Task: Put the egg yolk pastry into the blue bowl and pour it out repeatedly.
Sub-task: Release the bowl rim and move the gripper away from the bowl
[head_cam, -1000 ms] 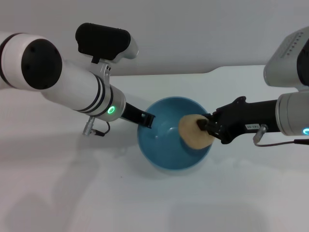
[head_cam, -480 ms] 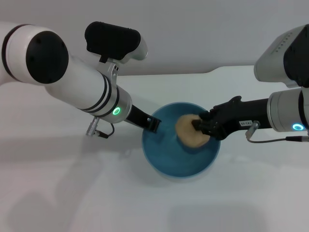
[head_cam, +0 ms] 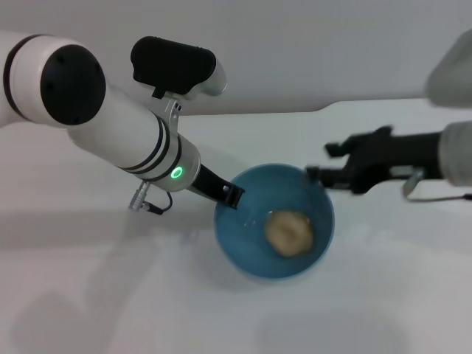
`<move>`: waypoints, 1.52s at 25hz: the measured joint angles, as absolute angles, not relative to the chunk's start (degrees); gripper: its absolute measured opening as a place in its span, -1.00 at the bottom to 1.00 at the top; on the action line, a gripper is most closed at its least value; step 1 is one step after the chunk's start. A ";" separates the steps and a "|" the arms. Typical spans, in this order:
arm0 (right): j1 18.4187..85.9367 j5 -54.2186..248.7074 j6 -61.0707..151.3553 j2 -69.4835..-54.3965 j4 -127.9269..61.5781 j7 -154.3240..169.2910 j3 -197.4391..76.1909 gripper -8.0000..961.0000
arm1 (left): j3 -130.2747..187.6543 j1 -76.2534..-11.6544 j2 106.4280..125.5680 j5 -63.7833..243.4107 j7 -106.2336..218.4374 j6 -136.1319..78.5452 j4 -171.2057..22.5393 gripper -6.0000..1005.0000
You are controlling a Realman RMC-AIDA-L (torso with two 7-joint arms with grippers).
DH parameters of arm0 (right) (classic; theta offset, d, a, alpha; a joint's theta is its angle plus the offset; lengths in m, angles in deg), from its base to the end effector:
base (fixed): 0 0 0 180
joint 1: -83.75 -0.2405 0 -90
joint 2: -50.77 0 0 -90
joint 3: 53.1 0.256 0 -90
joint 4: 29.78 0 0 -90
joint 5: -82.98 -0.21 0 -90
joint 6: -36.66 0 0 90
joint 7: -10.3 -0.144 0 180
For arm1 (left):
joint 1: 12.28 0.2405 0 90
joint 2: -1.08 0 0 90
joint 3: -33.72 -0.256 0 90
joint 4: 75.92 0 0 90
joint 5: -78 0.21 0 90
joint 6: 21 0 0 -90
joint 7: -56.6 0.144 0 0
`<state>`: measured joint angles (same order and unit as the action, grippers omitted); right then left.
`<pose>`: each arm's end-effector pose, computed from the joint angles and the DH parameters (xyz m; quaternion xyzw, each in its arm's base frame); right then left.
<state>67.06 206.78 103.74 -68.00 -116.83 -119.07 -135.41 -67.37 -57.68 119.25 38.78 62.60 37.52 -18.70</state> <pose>0.1753 0.3390 0.0102 -0.9397 0.2367 0.0670 0.2375 -0.1454 0.3893 -0.0901 -0.8787 -0.4072 0.0956 0.2299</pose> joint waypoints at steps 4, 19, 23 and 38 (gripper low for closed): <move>70.61 205.46 102.49 -68.19 -120.19 -119.37 -129.57 0.00 | -67.18 -57.96 119.22 39.38 62.58 38.76 -18.70 -0.99; 73.78 201.32 101.91 -68.23 -114.07 -117.94 -123.23 0.00 | -67.83 -61.32 119.67 45.67 60.04 45.39 -20.00 -0.96; 73.80 201.29 101.57 -68.23 -114.06 -117.86 -123.21 0.00 | -67.81 -61.33 119.74 45.66 59.90 45.47 -20.76 -0.91; 73.77 201.27 101.52 -68.24 -113.76 -117.41 -123.08 0.00 | -67.47 -61.18 119.65 45.97 58.44 43.50 -20.83 -0.54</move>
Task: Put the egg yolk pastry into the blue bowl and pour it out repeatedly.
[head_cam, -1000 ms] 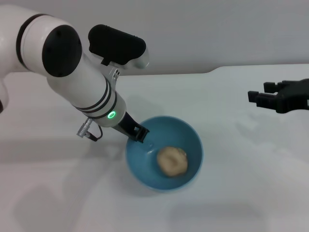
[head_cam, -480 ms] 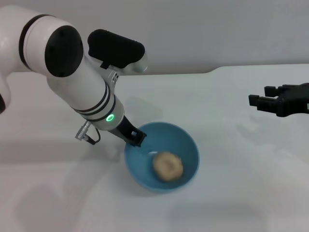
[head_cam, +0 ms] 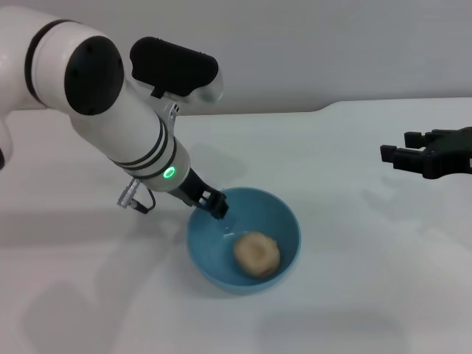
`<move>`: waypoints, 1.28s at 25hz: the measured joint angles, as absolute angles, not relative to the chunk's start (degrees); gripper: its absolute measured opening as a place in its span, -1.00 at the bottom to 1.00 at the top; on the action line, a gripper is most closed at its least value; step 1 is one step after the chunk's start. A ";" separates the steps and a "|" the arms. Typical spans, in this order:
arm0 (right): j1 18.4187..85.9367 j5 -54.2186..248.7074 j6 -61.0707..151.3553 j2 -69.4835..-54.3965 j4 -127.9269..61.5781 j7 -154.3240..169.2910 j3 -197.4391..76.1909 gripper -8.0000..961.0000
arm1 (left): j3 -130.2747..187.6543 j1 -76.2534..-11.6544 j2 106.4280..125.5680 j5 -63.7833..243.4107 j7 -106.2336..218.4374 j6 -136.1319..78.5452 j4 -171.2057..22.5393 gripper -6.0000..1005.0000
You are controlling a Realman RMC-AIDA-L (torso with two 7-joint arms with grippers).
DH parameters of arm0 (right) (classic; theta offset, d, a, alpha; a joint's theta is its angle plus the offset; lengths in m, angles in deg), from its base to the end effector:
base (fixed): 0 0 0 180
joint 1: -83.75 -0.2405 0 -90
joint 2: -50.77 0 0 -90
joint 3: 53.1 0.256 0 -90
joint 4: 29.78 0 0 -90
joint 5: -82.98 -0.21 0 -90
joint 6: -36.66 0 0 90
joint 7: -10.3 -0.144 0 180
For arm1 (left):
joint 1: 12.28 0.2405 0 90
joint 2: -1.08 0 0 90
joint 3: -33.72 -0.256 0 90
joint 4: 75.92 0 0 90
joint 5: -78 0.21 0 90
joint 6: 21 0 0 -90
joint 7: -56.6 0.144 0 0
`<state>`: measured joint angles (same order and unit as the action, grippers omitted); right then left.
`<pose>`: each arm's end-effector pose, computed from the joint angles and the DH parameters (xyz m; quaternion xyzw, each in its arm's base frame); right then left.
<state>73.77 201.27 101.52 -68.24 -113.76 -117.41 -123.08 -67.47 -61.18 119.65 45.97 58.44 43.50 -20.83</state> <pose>0.2398 0.3332 0.0572 -0.8740 0.3484 0.1249 0.3149 -0.1506 0.3911 -0.0862 -0.8631 -0.4038 0.1686 0.2523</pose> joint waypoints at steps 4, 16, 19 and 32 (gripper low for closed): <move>73.83 201.27 101.35 -68.16 -112.75 -117.40 -123.02 0.00 | -65.80 -58.52 119.26 46.01 58.67 40.00 -16.88 -0.12; 75.03 196.48 99.74 -67.98 -106.19 -115.60 -115.78 0.00 | -62.35 -38.43 119.09 44.82 60.61 11.02 -5.03 0.48; 76.04 196.34 95.98 -68.21 -105.71 -112.21 -116.25 0.00 | -64.70 -32.85 119.11 42.99 60.62 -1.24 -4.53 0.48; 78.48 196.09 55.65 -68.43 -97.22 -100.19 -139.73 0.00 | -84.14 -25.22 119.39 43.15 60.39 -67.73 -29.05 0.47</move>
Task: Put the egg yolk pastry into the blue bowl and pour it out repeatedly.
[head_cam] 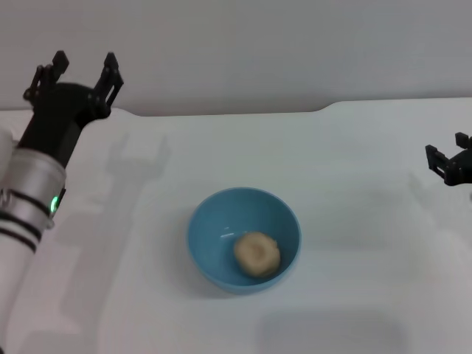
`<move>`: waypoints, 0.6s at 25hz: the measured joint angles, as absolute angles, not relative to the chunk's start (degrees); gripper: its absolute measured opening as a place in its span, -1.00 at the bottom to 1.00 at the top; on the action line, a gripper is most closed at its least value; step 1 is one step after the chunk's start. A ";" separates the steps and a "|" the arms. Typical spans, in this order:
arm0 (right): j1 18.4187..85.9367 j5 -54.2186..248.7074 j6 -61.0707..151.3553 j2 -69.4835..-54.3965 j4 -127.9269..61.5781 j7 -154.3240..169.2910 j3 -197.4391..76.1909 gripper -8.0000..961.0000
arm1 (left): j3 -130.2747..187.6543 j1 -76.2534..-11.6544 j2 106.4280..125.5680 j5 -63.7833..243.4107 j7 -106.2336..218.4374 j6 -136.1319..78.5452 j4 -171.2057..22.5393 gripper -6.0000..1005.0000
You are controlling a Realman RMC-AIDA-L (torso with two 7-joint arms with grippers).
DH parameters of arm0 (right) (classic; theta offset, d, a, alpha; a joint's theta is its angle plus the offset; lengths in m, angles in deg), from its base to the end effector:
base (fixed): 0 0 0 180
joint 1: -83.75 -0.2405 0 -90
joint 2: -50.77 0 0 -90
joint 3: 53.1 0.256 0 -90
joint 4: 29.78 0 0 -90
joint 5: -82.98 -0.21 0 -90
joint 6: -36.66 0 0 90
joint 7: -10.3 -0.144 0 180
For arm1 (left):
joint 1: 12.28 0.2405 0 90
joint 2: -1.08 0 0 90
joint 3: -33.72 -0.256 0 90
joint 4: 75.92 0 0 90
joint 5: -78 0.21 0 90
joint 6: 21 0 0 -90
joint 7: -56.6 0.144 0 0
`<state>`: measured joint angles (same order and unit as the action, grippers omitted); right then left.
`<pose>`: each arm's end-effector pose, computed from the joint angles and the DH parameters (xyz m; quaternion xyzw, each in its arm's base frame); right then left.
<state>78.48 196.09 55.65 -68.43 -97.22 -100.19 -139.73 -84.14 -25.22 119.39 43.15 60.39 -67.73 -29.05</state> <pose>0.3119 0.3447 0.0210 -0.7996 0.2953 0.0551 0.5200 -0.2475 0.3433 -0.0215 -0.6936 -0.2272 -0.3519 0.5860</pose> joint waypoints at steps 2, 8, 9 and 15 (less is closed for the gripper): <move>78.40 196.09 49.03 -68.34 -95.29 -100.18 -143.98 0.00 | -86.57 -26.43 119.51 43.00 60.15 -74.89 -34.69 0.47; 77.88 196.36 31.87 -68.19 -90.30 -101.72 -157.61 0.00 | -88.73 -26.99 119.64 42.72 59.95 -80.69 -39.54 0.47; 77.73 196.55 30.14 -68.11 -89.60 -103.29 -159.34 0.00 | -88.76 -26.93 119.65 42.72 59.94 -80.70 -39.78 0.47; 76.66 206.63 17.57 -67.89 -81.45 -124.32 -168.71 0.00 | -89.19 -26.96 119.64 42.66 59.89 -81.04 -41.55 0.47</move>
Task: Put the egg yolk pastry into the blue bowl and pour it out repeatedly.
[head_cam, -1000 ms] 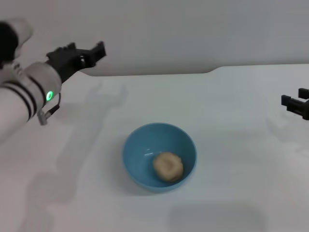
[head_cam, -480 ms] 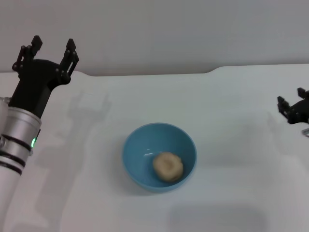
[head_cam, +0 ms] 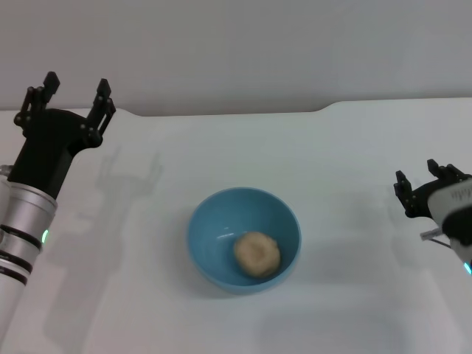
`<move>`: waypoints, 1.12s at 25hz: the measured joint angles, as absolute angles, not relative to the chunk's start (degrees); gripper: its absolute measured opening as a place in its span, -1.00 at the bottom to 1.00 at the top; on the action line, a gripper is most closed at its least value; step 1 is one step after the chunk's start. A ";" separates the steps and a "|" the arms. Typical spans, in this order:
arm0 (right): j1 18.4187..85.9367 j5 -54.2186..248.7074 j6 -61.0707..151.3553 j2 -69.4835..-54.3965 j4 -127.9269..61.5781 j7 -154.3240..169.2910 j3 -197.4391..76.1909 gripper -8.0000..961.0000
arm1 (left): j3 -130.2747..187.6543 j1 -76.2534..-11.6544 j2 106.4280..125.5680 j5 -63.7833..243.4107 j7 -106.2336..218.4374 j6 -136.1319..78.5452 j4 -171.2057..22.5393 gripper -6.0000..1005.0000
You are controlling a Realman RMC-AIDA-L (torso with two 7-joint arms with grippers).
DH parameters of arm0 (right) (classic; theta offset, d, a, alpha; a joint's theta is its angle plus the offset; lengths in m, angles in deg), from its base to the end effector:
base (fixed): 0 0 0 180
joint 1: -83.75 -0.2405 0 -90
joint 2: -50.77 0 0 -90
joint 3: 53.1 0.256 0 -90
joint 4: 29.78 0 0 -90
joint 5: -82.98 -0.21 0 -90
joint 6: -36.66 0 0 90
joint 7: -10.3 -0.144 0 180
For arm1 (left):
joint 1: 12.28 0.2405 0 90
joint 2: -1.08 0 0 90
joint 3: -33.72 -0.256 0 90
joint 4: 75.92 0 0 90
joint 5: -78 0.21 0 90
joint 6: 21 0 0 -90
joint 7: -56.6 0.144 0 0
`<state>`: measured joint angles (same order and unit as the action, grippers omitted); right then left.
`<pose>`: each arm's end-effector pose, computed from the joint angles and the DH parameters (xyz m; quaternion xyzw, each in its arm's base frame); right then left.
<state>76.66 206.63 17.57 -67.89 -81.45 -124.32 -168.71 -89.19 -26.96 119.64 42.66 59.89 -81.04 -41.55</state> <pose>0.3155 0.3177 -0.0535 -0.7682 0.2655 0.0582 0.5796 -0.2717 0.3227 -0.0285 -0.7015 -0.1812 -0.3431 0.5979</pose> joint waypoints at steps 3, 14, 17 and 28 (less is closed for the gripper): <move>76.74 213.62 5.53 -68.16 -75.29 -136.20 -174.24 0.00 | -89.67 -26.84 119.65 42.67 59.86 -81.09 -41.78 0.47; 76.03 214.91 -9.36 -68.38 -64.08 -153.94 -180.93 0.00 | -92.40 -26.77 119.64 42.73 59.85 -81.17 -43.84 0.47; 76.20 214.87 -9.48 -68.51 -63.82 -154.03 -180.99 0.00 | -93.52 -26.82 119.68 42.74 59.85 -81.12 -44.59 0.47; 75.51 214.85 -9.99 -68.51 -63.68 -154.22 -180.94 0.00 | -94.50 -26.90 119.83 40.12 57.37 -80.60 -46.17 0.47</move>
<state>75.51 214.85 -9.99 -68.51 -63.68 -154.22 -180.94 -94.50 -26.90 119.83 40.12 57.37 -80.60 -46.17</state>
